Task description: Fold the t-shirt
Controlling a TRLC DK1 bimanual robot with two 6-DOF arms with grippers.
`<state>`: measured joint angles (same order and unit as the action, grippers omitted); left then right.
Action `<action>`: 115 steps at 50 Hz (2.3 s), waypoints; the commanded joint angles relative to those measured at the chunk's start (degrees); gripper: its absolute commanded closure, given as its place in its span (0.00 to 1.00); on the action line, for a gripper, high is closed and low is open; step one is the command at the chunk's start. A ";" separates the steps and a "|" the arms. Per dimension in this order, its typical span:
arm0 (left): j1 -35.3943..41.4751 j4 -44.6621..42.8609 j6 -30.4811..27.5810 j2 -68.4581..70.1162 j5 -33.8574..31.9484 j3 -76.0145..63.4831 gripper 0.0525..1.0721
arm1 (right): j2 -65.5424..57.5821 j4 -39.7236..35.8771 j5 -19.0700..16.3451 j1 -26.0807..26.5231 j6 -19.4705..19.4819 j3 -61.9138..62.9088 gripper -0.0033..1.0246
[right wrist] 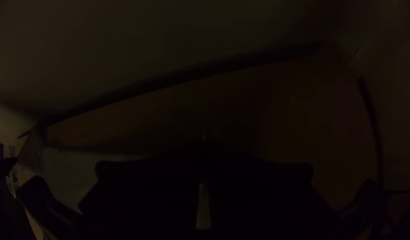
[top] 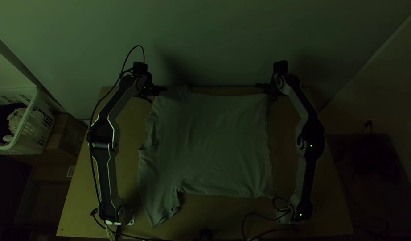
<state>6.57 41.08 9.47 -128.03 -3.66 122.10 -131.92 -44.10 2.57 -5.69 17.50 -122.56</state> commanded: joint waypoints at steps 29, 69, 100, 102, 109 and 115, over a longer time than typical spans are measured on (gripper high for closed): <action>-2.61 -7.33 1.07 18.87 -3.99 -23.75 0.98 | 8.61 0.33 1.83 -1.34 -2.82 11.38 0.97; -2.35 -12.78 1.07 35.48 -4.16 -46.87 0.98 | 24.08 6.13 4.38 -3.36 -4.49 35.11 0.97; -1.47 -18.49 1.78 47.78 -4.25 -69.19 0.97 | 36.91 15.09 4.99 -5.12 -3.96 57.88 0.97; -1.56 -18.49 1.95 47.78 -4.25 -69.90 0.96 | 37.26 15.80 5.17 -5.12 -3.96 58.75 0.97; -1.73 -18.23 1.95 48.75 -5.83 -71.48 0.13 | 39.28 15.71 5.17 -5.12 -3.79 61.04 0.61; -3.76 -17.26 3.88 50.77 -11.63 -71.39 0.04 | 43.59 15.00 5.61 -4.68 -1.24 63.76 0.10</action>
<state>4.29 23.14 11.16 -80.38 -11.60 51.83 -92.88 -28.95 7.27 -10.48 13.98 -61.32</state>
